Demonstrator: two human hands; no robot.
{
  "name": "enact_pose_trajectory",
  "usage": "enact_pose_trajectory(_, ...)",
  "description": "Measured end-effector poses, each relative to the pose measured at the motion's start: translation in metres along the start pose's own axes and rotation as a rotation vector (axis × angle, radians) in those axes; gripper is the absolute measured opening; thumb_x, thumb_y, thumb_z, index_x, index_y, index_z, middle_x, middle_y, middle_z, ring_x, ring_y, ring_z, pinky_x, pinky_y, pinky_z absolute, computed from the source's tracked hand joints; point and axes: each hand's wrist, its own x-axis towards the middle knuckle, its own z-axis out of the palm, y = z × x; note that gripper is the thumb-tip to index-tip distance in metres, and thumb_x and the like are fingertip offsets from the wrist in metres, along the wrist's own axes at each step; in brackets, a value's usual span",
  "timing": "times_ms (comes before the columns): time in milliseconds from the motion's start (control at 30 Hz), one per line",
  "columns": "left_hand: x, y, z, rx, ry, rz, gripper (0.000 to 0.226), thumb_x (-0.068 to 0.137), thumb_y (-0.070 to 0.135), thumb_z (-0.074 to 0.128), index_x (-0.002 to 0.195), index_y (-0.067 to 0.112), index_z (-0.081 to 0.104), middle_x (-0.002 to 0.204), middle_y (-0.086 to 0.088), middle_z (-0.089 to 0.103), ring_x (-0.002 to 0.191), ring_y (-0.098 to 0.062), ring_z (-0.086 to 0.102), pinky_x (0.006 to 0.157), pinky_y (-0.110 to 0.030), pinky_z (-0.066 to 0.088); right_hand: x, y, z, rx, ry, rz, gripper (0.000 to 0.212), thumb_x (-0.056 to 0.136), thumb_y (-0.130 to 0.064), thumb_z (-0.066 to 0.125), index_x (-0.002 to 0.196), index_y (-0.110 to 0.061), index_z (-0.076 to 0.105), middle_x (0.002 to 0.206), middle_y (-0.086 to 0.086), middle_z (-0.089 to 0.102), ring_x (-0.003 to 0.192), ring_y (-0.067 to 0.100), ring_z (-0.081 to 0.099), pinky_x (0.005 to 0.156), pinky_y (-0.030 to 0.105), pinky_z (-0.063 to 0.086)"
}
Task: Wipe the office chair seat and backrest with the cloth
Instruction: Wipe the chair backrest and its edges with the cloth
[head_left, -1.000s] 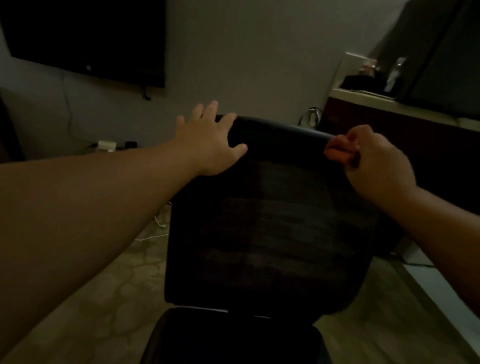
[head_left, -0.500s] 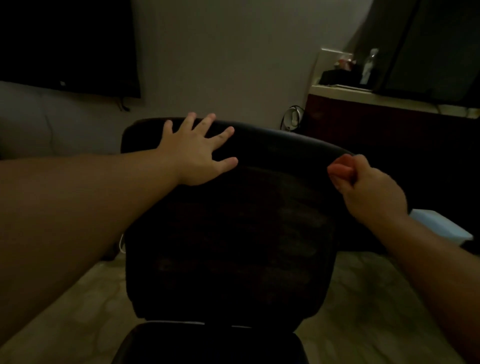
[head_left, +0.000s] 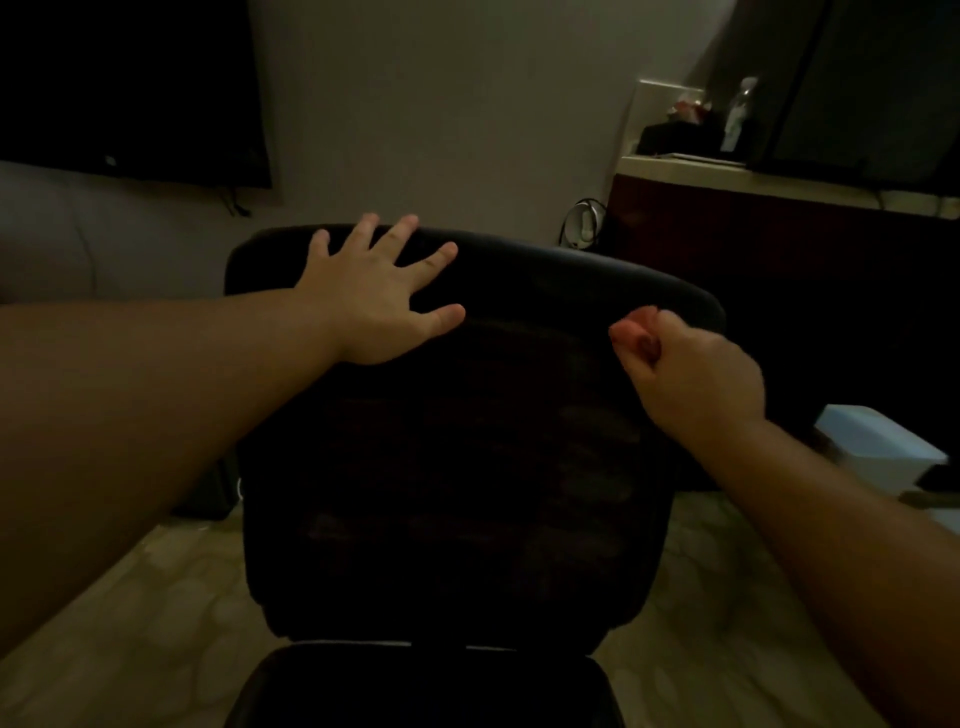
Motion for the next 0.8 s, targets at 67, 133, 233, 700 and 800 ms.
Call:
enact_pose_trajectory(67,-0.002,-0.003,0.0,0.006,0.006,0.018,0.092,0.075,0.098,0.0,0.158,0.06,-0.009,0.176,0.005,-0.013,0.161,-0.032,-0.008,0.123,-0.07,0.006,-0.015,0.014,-0.001,-0.13,-0.085,-0.136,0.046,0.1,-0.071,0.038,0.109,-0.031,0.06,0.076,-0.004,0.062,0.058,0.017,0.06,0.054,0.031,0.051)
enact_pose_trajectory(133,-0.001,0.001,-0.001,0.0,-0.001,0.03,0.09,0.077,0.097,0.002,0.158,0.059,-0.009,0.176,0.004,-0.013,0.161,-0.033,-0.009,0.123,-0.07,0.005,-0.016,0.038,-0.011,-0.233,-0.117,-0.167,0.058,0.096,-0.078,0.032,0.109,-0.03,0.062,0.073,-0.005,0.059,0.056,0.015,0.058,0.053,0.03,0.052)
enact_pose_trajectory(233,0.004,0.005,-0.001,0.01,-0.016,0.019,0.092,0.076,0.098,0.004,0.159,0.058,-0.01,0.176,0.002,-0.013,0.161,-0.035,-0.01,0.123,-0.072,0.005,0.005,0.033,-0.019,-0.126,-0.034,0.013,0.054,0.099,-0.075,0.04,0.093,-0.025,0.061,0.066,-0.005,0.054,0.05,0.013,0.054,0.05,0.028,0.048)
enact_pose_trajectory(700,0.003,-0.006,0.003,0.011,0.0,0.036,0.091,0.077,0.098,0.008,0.159,0.059,-0.008,0.176,0.003,-0.012,0.161,-0.034,-0.008,0.123,-0.071,0.006,-0.023,0.032,0.007,-0.037,-0.077,0.16,0.037,0.101,-0.062,0.054,0.087,-0.028,0.057,0.069,-0.004,0.057,0.056,0.014,0.056,0.053,0.029,0.047)
enact_pose_trajectory(800,0.0,-0.009,0.003,0.028,0.021,0.051,0.091,0.078,0.097,0.009,0.159,0.059,-0.009,0.176,0.004,-0.013,0.161,-0.033,-0.008,0.123,-0.07,0.007,-0.024,0.026,0.007,0.042,-0.022,0.148,0.034,0.101,-0.06,0.053,0.091,-0.028,0.05,0.073,-0.002,0.058,0.055,0.014,0.054,0.051,0.031,0.045)
